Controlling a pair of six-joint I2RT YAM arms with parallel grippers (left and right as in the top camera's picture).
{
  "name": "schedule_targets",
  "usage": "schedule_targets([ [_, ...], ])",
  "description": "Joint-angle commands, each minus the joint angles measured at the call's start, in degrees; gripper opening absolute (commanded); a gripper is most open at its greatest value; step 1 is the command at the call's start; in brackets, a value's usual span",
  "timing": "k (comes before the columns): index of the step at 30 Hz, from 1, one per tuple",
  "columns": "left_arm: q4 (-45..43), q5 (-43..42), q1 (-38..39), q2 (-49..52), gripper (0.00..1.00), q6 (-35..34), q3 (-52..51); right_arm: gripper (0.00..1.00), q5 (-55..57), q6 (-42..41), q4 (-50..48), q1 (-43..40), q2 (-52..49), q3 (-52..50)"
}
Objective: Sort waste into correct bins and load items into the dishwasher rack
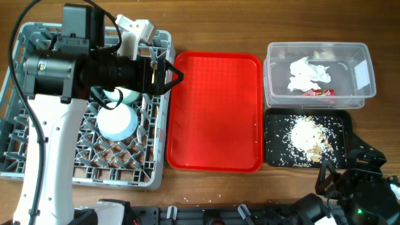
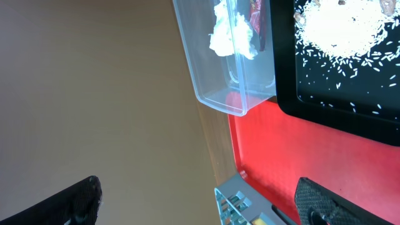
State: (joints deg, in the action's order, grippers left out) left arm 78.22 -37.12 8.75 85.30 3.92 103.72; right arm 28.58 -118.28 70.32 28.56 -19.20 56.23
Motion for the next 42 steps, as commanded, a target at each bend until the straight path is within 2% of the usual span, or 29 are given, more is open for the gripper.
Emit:
schedule_targets([
  [1, -0.2, 0.6, 0.3, 0.3, 1.00, -0.1, 0.0, 0.99, 0.8, -0.4, 0.1, 0.0, 0.6, -0.2],
  [28, -0.2, 0.6, 0.3, 0.3, 1.00, -0.1, 0.0, 1.00, 1.6, -0.4, 1.7, -0.3, 0.7, -0.4],
  [30, -0.2, 0.6, 0.3, 0.3, 1.00, -0.1, 0.0, 1.00, 3.0, -0.4, -1.2, -2.2, 0.7, -0.4],
  [33, -0.2, 0.6, 0.3, 0.3, 1.00, -0.1, 0.0, 1.00, 6.1, -0.2, -16.6, -9.8, 0.8, -1.7],
  [37, -0.2, 0.6, 0.3, 0.3, 1.00, -0.1, 0.0, 1.00, 3.3, 1.2, -28.3, -18.6, 0.9, -3.0],
  [42, -0.2, 0.6, 0.3, 0.3, 1.00, -0.1, 0.0, 1.00, -4.6, 1.3, -29.3, -23.0, 2.3, -3.6],
])
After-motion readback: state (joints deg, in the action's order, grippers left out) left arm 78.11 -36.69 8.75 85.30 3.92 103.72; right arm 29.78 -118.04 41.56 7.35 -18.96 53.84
